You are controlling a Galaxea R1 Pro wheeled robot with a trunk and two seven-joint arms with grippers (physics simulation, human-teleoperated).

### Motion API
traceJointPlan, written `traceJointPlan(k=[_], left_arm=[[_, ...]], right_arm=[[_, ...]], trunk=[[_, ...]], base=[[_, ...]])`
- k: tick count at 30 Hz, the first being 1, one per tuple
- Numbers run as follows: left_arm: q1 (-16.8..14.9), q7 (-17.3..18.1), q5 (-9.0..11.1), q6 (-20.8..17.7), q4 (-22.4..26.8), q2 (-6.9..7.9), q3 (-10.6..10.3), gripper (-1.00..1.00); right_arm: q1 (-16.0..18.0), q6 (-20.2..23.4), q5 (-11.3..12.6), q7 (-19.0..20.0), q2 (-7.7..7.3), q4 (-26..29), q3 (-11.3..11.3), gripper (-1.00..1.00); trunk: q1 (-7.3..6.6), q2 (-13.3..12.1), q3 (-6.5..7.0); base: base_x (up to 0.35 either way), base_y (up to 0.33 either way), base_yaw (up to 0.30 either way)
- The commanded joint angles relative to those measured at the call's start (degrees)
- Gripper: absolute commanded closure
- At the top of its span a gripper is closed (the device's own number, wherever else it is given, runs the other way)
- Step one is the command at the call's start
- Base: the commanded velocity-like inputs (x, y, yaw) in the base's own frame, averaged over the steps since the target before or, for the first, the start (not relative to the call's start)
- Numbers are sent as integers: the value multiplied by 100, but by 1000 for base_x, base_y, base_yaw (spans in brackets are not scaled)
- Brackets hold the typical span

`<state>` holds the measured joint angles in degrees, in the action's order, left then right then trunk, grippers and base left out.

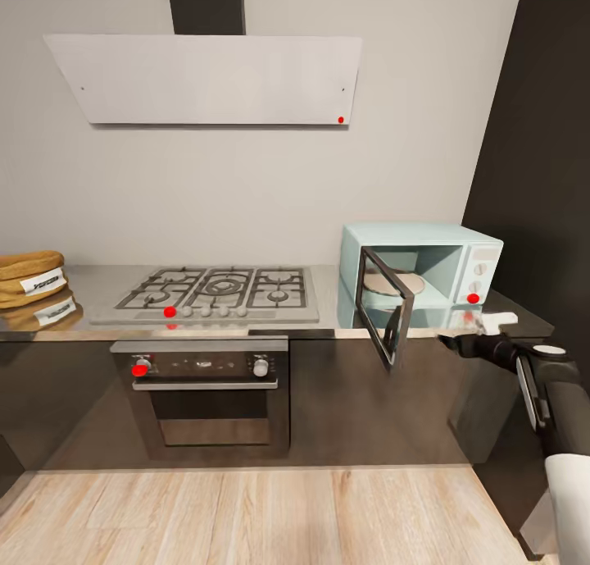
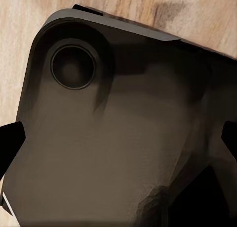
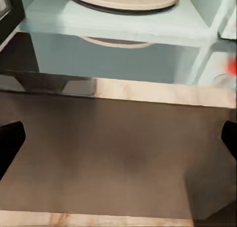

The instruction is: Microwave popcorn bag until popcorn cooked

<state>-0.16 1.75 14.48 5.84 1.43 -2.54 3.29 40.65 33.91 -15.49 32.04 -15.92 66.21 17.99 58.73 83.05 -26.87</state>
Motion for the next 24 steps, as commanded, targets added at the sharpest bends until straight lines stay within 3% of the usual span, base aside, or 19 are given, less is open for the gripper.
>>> traceJointPlan(k=[1,3,5,8,11,13,17,18,19,21,22,24], left_arm=[[-2,18,19,14,-2,-1,31,-100],[-2,18,20,14,-2,-1,36,-100],[-2,17,20,14,-2,-1,39,-100],[-2,18,21,14,-2,-1,39,-100],[-2,13,26,14,-2,-1,40,-100],[-2,12,26,14,-2,-1,40,-100],[-2,14,25,14,-2,-1,40,-100],[-2,12,26,14,-2,-1,40,-100],[-2,13,27,14,-2,-1,40,-100],[-2,10,28,14,-2,-1,40,-100],[-2,10,28,18,-2,-1,40,-100],[-2,10,28,21,-2,-1,40,-100]], right_arm=[[5,4,-55,5,-129,-148,49,-100],[5,-8,-58,-126,-301,-513,233,-100],[5,-14,-62,-221,-370,-877,355,-100],[5,-17,-195,-252,-351,-1393,383,-100],[5,-76,-394,-275,-308,-2420,387,-100],[5,-449,-493,-285,-301,-3506,377,-100],[3,-1990,-1022,-660,-273,-6057,365,-100],[-31,-2287,-1090,-797,-269,-6337,364,-100],[-267,-2637,-1149,-990,-253,-6565,364,-100],[-1095,-3018,-1194,-1243,-80,-6729,364,-100],[-1611,-3234,-1203,-1385,68,-6766,364,-100],[-2274,-3595,-1190,-1728,336,-6793,368,-100]], trunk=[[0,3,-6],[0,3,-6],[0,3,-6],[0,3,-6],[0,3,-6],[0,3,-6],[0,3,-6],[0,3,-6],[0,3,-6],[0,3,-6],[0,3,-6],[0,3,-6]], base=[[0,0,0],[0,0,0],[0,0,0],[0,0,0],[0,0,0],[0,0,0],[0,0,0],[0,0,0],[0,0,0],[0,0,0],[0,0,0],[0,0,0]])
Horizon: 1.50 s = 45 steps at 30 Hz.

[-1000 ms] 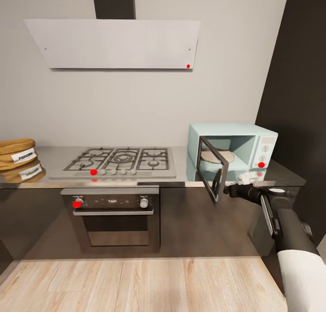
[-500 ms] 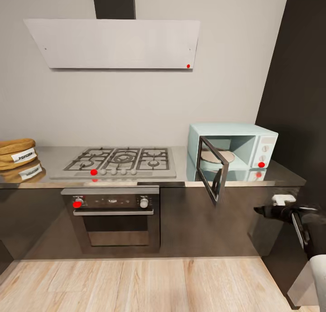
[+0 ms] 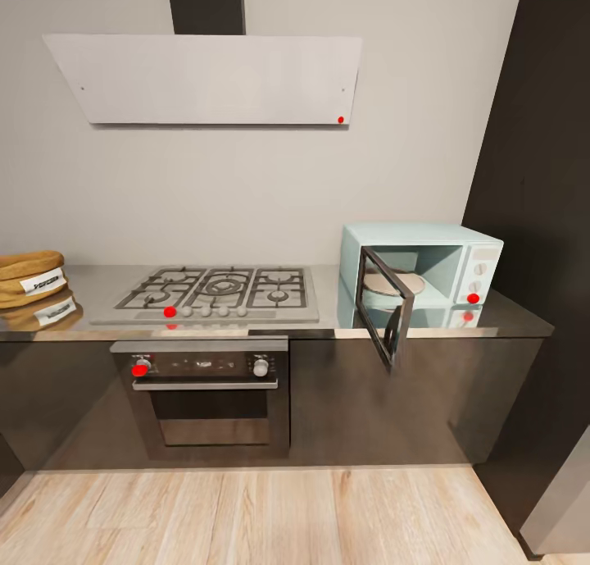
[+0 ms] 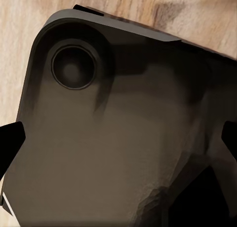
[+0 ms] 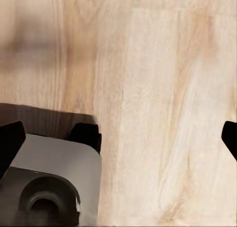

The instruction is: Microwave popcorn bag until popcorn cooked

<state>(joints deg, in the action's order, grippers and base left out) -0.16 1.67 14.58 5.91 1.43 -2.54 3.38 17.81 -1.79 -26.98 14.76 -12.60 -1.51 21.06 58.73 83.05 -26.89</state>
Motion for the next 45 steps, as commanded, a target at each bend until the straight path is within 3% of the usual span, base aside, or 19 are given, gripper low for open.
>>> traceJointPlan(k=[1,3,8,12,19,26,45], left_arm=[[-2,17,19,11,-3,-3,31,-100],[-2,17,19,11,-3,-4,31,-100],[-2,15,19,9,-3,-9,30,-100],[-2,17,12,13,-3,-11,23,-100],[-2,12,9,16,-10,-18,22,-100],[-2,17,2,16,-11,-18,17,-100],[-2,25,-60,-5,-11,-10,-9,-100]], right_arm=[[-276,-201,-24,-233,121,-29,76,-100],[-586,-336,-1,-475,229,-38,92,-100],[-1053,-444,9,-620,410,-43,100,-100],[-1091,-460,-7,-706,561,-38,100,-100],[-1098,-422,-23,-720,625,-35,92,-100],[-1096,-375,-31,-910,839,-34,91,-100],[-1103,-418,-10,-966,866,-42,94,-100]], trunk=[[0,3,-4],[0,3,-4],[0,3,-4],[0,3,-4],[0,3,-4],[0,3,-4],[0,3,-4]], base=[[0,0,0],[0,0,0],[0,0,25],[0,0,221],[0,0,276],[0,0,298],[0,0,300]])
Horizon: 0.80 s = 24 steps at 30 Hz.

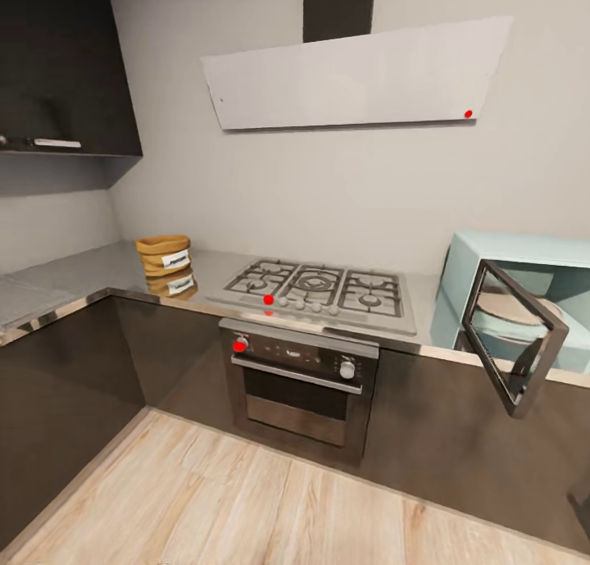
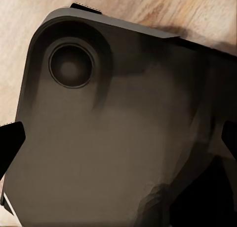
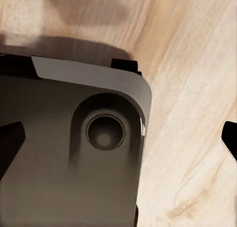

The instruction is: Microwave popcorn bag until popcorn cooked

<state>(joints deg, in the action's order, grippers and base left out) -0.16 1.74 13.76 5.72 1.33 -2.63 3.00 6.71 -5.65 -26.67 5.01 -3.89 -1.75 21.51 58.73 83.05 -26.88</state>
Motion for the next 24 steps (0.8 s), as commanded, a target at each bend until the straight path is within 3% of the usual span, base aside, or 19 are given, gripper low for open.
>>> traceJointPlan(k=[1,24], left_arm=[[-2,18,20,15,-2,-3,27,-100],[-2,19,39,16,-10,-10,33,-100]], right_arm=[[8,-33,-40,9,-6,-19,48,-100],[6,-33,-40,6,10,-19,46,-100]], trunk=[[0,3,-5],[0,3,-5]], base=[[0,0,300],[0,0,300]])
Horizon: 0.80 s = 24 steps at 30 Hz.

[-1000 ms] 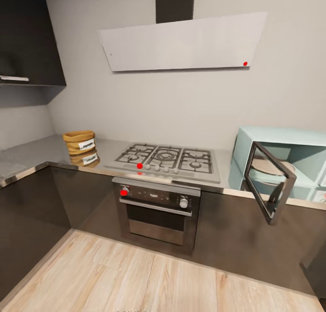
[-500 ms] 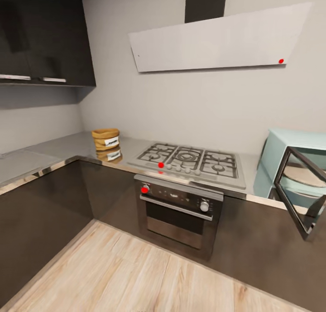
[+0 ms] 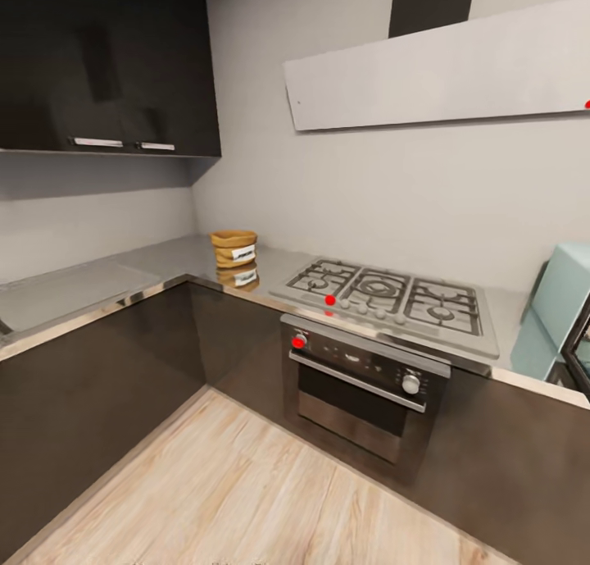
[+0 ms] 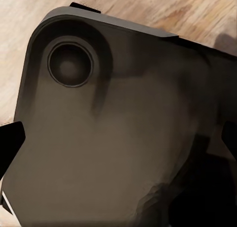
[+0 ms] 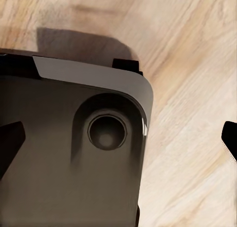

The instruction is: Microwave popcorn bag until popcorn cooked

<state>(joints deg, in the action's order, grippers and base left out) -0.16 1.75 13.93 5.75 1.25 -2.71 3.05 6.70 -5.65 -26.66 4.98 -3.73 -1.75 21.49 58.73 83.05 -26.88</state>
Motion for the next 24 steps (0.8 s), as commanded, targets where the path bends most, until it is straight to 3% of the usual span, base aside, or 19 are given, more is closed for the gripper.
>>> traceJointPlan(k=[1,16,24], left_arm=[[-2,18,27,14,-2,-1,29,-100],[-2,18,61,16,1,6,35,-100],[-2,66,35,-71,-2,22,13,-100]], right_arm=[[7,-33,-41,11,-5,-18,49,-100],[7,-32,-41,12,-8,-17,48,-100],[11,-69,-49,4,-68,-10,48,-100]], trunk=[[0,3,-5],[0,3,-5],[0,3,-5]], base=[[0,0,300],[7,2,299],[255,159,51]])
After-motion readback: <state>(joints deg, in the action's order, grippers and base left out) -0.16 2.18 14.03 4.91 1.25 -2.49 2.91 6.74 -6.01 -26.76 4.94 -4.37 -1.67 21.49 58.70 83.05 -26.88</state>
